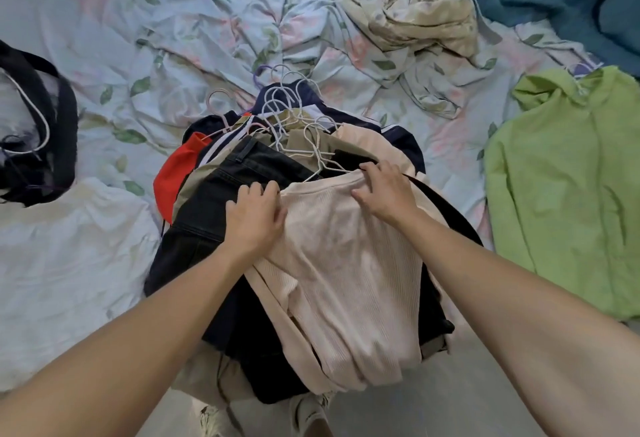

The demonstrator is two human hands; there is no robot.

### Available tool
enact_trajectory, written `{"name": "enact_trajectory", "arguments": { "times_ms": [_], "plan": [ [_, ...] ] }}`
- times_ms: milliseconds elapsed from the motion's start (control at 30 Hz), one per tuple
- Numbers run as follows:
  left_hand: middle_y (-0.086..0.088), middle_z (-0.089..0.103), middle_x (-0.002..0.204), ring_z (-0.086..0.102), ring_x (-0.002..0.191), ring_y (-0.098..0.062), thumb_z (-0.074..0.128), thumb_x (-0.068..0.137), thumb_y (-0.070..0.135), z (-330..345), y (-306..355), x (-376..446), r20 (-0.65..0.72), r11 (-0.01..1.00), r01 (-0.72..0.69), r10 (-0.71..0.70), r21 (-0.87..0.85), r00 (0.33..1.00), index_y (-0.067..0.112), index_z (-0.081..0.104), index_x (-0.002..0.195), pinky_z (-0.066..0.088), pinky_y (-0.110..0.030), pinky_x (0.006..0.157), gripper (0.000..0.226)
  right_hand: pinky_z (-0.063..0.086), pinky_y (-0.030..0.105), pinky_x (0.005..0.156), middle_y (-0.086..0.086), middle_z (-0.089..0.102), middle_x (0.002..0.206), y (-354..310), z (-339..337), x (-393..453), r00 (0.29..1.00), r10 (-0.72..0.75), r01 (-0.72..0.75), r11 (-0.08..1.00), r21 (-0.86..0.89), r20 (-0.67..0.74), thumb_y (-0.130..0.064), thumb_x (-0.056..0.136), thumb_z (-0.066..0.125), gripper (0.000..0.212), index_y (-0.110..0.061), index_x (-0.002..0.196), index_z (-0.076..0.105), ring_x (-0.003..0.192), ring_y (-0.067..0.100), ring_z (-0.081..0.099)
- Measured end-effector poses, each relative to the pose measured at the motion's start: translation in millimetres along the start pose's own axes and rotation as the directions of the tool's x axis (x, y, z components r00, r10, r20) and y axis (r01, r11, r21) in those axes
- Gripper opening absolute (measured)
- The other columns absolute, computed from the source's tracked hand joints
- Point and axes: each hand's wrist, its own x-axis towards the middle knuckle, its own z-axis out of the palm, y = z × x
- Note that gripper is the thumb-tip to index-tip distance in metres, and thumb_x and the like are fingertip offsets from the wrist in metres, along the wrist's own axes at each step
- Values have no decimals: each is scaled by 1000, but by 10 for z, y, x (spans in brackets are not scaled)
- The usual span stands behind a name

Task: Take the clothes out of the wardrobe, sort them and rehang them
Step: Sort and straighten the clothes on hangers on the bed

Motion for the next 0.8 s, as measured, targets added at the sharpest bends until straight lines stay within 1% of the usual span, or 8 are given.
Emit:
{"name": "enact_trajectory", "arguments": {
  "times_ms": [133, 233, 333, 400, 467, 600, 733, 800],
  "plan": [
    [6, 55, 85, 52, 86, -24, 51, 103, 26, 22, 51, -19, -56, 997, -14, 10, -81, 998, 23, 43, 95, 40, -44, 74, 12, 40, 49, 100, 5, 55, 118, 91, 38, 1, 988, -47, 46, 999, -10, -149, -49, 91, 65, 39, -21, 119, 60, 116, 33, 48],
    [5, 53, 78, 51, 77, -24, 51, 100, 18, -10, 88, -80, -76, 986, -41, 29, -164, 997, 20, 48, 94, 42, -45, 75, 7, 45, 50, 89, 3, 58, 104, 160, 29, -104, 969, -62, 76, 996, 51, -241, -41, 93, 65, 23, -19, 101, 60, 102, 31, 56],
    [4, 56, 74, 54, 71, -23, 49, 100, 19, -87, 127, -162, -60, 974, -85, 74, -212, 995, 19, 50, 93, 41, -43, 71, 8, 42, 44, 75, 1, 59, 91, 188, -10, -291, 961, -72, 106, 988, 114, -267, -32, 97, 62, 18, -19, 87, 54, 90, 31, 60],
    [4, 57, 70, 55, 66, -19, 51, 101, 27, -179, 146, -215, -38, 961, -108, 102, -253, 994, 20, 48, 87, 36, -39, 63, 16, 44, 45, 73, -2, 57, 85, 192, -61, -474, 954, -57, 106, 983, 152, -295, -26, 97, 60, 18, -19, 83, 52, 87, 32, 60],
    [3, 55, 66, 54, 63, -14, 53, 102, 39, -315, 143, -334, -17, 949, -170, 171, -265, 985, 21, 43, 78, 34, -37, 57, 32, 48, 49, 76, -5, 58, 82, 182, -152, -742, 944, 21, 65, 966, 250, -328, -21, 93, 61, 13, -18, 81, 55, 84, 27, 59],
    [2, 48, 60, 51, 59, -14, 52, 104, 57, -836, 192, -813, 18, 891, -273, 299, -362, 954, 20, 38, 69, 33, -36, 55, 53, 50, 49, 74, -5, 62, 81, 0, -534, -1587, 899, 165, 3, 925, 381, -407, -21, 84, 59, 6, -21, 78, 61, 80, 21, 59],
    [4, 39, 59, 39, 56, -13, 52, 104, 57, -1561, 277, -1469, 75, 834, -315, 387, -453, 919, 15, 36, 70, 28, -38, 57, 57, 49, 47, 74, -2, 65, 80, -417, -1061, -2646, 851, 281, -53, 887, 460, -443, -21, 81, 58, 7, -19, 79, 64, 80, 24, 61],
    [5, 40, 60, 40, 57, -12, 54, 104, 55, -1952, 285, -1851, 87, 810, -347, 435, -473, 896, 18, 37, 70, 30, -40, 58, 53, 49, 44, 75, -2, 67, 82, -657, -1328, -3207, 839, 303, -54, 873, 485, -452, -20, 80, 59, 8, -16, 81, 66, 82, 24, 62]
  ]
}}
